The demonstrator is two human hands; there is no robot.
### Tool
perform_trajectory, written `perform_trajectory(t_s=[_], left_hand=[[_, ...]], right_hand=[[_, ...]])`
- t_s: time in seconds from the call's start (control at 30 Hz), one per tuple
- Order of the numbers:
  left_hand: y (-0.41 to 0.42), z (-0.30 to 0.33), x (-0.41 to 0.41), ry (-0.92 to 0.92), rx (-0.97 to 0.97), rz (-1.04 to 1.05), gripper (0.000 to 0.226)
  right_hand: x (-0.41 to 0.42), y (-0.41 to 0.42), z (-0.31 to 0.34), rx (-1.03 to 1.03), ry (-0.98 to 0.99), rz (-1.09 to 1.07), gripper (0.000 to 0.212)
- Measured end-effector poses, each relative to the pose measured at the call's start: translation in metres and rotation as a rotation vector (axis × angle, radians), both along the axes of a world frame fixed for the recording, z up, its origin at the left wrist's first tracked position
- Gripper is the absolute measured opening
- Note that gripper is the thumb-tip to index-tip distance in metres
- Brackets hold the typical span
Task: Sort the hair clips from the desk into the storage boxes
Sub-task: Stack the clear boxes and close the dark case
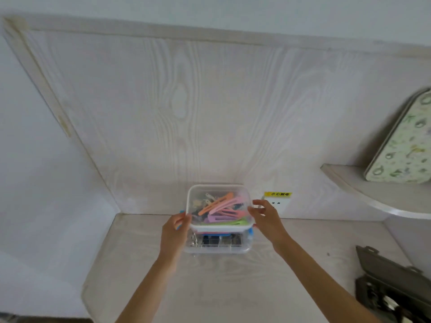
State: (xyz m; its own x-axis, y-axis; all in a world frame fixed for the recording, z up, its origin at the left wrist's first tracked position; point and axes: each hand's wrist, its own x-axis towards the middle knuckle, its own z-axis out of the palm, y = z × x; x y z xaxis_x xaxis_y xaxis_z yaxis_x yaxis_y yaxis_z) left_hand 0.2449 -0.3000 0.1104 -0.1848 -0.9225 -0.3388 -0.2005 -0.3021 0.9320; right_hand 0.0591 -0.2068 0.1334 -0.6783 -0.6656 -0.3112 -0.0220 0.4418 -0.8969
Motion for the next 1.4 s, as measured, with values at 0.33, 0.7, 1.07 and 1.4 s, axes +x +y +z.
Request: perform_trajectory(t_s=[0.33,0.7,1.07,1.4], left_hand=[[-0.017,0.015,0.002,-0.074,0.154,-0.022,0.023],[0.091,0.034,-0.077,-0.310,-0.904,0.007,0.023],[0.233,-0.046,-0.277,-0.528,-0.021,-1.121,0.046],[0.264,-0.064,-0.303,-0.506,-0.065,-1.229,0.045]], right_hand=[[0.020,-0.010,-0.007,-0.006,0.185,-0.049,0.021],[-0.081,0.116,-0.027,0.000,-0.013,0.139,0.016],[-0.253,0.351,-0.056,0.396,0.098,-0.299,0.023],[-0.253,0.372,-0.080,0.402,-0.440,-0.267,0.049]])
